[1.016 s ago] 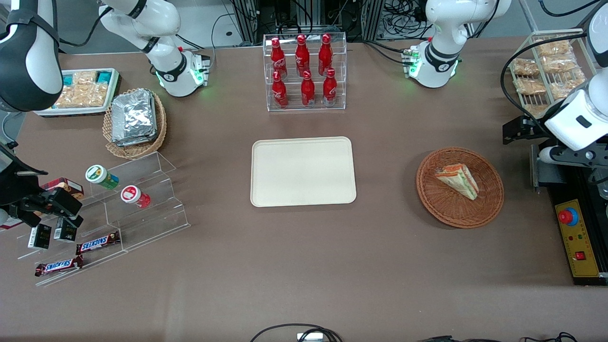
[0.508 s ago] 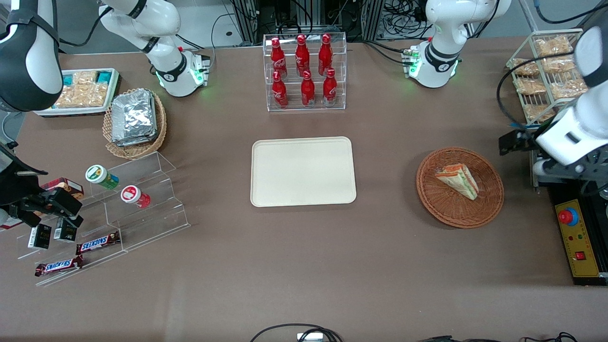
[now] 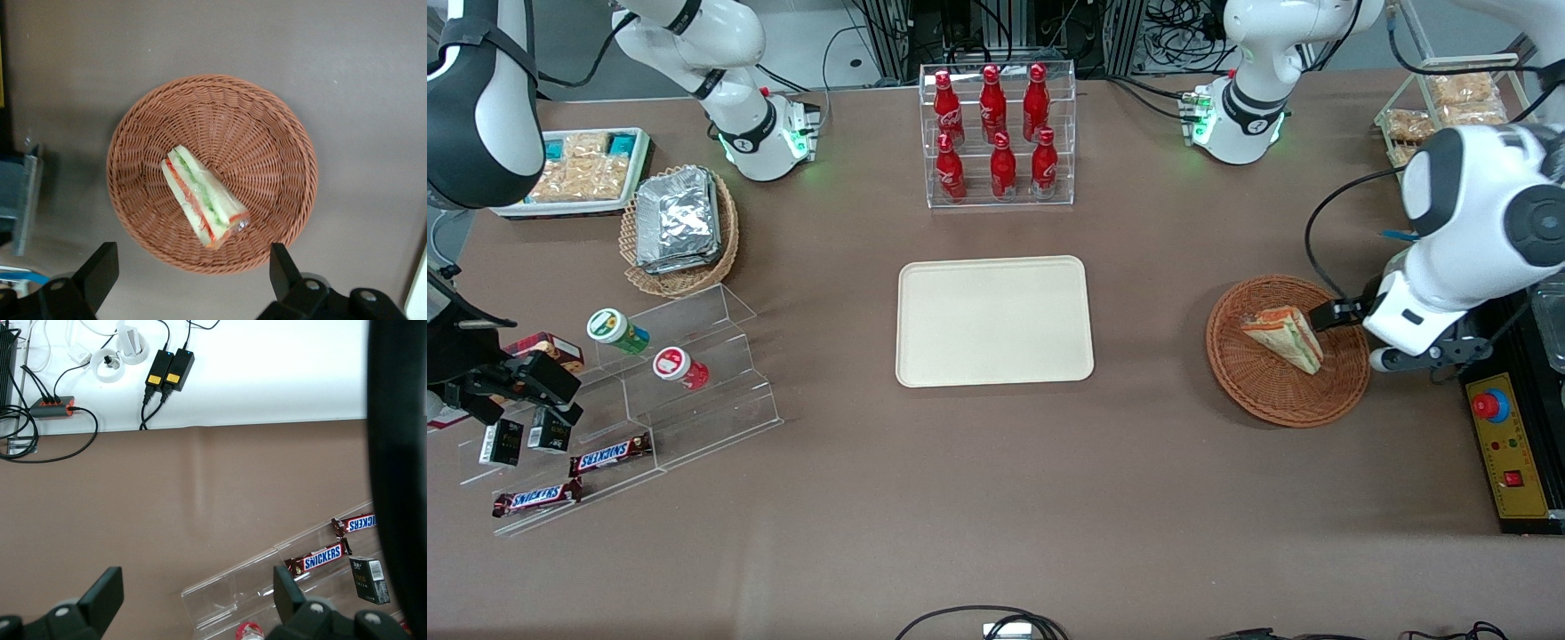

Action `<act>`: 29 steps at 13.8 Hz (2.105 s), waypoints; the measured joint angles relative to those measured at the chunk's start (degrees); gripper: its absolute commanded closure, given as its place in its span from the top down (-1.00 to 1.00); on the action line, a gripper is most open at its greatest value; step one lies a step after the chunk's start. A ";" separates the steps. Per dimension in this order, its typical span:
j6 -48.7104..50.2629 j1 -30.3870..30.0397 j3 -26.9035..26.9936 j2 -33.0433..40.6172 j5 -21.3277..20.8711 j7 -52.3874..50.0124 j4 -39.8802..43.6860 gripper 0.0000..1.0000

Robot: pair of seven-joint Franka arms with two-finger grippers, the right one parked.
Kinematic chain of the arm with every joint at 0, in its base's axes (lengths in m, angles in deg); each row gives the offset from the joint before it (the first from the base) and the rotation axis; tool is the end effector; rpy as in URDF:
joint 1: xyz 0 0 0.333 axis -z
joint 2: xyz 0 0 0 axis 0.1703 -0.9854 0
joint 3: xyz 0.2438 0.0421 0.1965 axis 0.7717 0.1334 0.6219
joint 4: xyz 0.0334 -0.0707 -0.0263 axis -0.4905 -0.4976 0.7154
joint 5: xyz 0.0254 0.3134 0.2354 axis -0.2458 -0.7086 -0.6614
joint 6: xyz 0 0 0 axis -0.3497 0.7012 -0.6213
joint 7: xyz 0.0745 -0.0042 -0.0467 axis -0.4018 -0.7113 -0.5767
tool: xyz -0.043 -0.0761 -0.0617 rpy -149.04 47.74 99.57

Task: Place sandwich from basket to tray
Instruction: 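Lower the open left gripper around the sandwich and close it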

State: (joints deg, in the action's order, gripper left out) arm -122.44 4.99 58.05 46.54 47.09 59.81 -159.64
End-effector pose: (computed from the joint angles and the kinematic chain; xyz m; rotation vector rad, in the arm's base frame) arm 0.5611 -0.0243 0.4128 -3.0519 -0.2588 0.1553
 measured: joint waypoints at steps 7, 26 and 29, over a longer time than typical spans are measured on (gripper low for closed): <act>-14.58 0.00 0.00 0.73 -0.01 -18.30 -13.34 1.00; -35.52 -2.58 -0.07 -6.51 -0.01 -39.25 -24.11 0.78; -35.64 -2.58 -0.07 -6.93 -0.01 -39.33 -24.11 -1.00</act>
State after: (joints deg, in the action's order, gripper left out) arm -158.08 2.41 57.98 39.60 47.08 20.48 -183.75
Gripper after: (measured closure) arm 0.189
